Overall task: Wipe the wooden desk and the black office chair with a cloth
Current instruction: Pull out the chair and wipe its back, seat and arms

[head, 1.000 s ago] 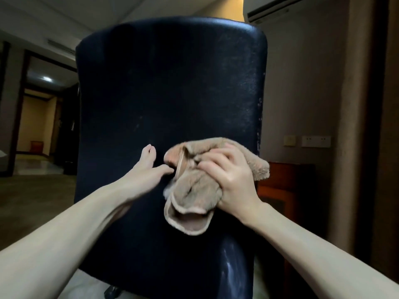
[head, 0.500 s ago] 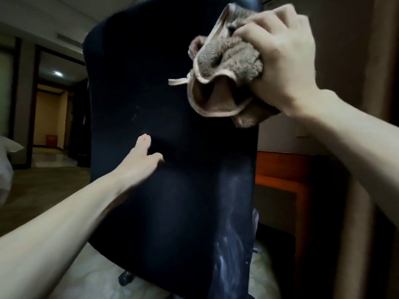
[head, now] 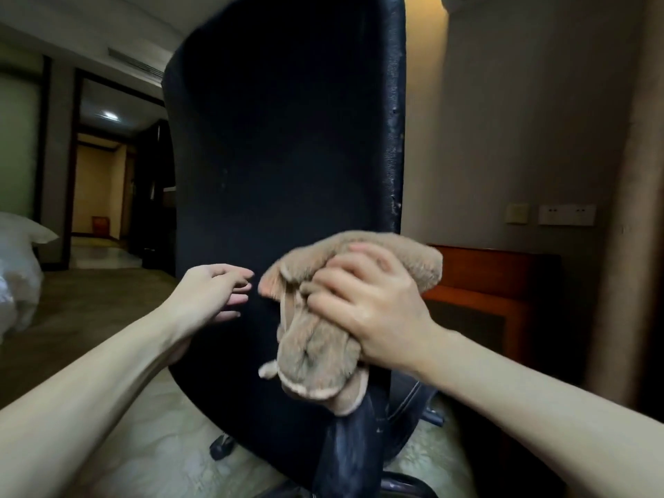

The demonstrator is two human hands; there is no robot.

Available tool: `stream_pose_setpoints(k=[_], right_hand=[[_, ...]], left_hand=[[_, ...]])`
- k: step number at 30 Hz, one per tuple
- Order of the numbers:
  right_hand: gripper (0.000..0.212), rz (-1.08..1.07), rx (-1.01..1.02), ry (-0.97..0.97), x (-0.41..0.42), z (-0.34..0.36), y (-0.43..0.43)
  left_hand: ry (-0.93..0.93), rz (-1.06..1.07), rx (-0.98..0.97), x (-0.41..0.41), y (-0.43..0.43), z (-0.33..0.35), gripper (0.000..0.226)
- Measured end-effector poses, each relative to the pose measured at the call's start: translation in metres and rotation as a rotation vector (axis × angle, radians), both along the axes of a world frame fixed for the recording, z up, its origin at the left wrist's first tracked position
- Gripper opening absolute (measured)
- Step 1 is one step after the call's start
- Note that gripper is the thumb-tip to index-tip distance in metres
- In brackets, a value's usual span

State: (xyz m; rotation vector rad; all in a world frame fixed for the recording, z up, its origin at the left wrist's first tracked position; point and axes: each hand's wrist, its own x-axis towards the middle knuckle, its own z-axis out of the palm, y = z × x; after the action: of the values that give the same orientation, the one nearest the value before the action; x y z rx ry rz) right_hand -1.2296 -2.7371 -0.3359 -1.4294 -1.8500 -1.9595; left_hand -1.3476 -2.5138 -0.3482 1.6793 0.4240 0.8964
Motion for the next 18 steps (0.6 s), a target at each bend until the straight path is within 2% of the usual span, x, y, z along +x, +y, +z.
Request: stream_pose_setpoints(k=[3, 6, 8, 11, 13, 18], right_hand=[[0.013, -0.124, -0.129, -0.058, -0.003, -0.003, -0.006], [0.01, -0.223, -0.244, -0.115, -0.012, 0.027, -0.011], [0.012, -0.203, -0.157, -0.146, -0.02, 0.053, -0.011], [0.016, -0.126, 0.172, -0.205, -0.021, 0.097, -0.01], [0.019, -0.117, 0.292, -0.177, -0.013, 0.119, -0.013], [0.02, -0.057, 0.234, 0.05, 0.01, 0.096, -0.017]], left_hand=[[0.019, -0.06, 0.001, -0.001, -0.009, 0.004, 0.02], [0.039, -0.107, 0.001, 0.001, -0.015, 0.006, 0.023], [0.024, -0.136, -0.016, 0.004, -0.016, 0.007, 0.025], [-0.021, -0.16, -0.067, 0.015, -0.019, 0.007, 0.028], [-0.034, -0.141, -0.134, 0.025, -0.02, 0.007, 0.03], [-0.094, -0.124, -0.209, 0.038, -0.022, 0.001, 0.028]])
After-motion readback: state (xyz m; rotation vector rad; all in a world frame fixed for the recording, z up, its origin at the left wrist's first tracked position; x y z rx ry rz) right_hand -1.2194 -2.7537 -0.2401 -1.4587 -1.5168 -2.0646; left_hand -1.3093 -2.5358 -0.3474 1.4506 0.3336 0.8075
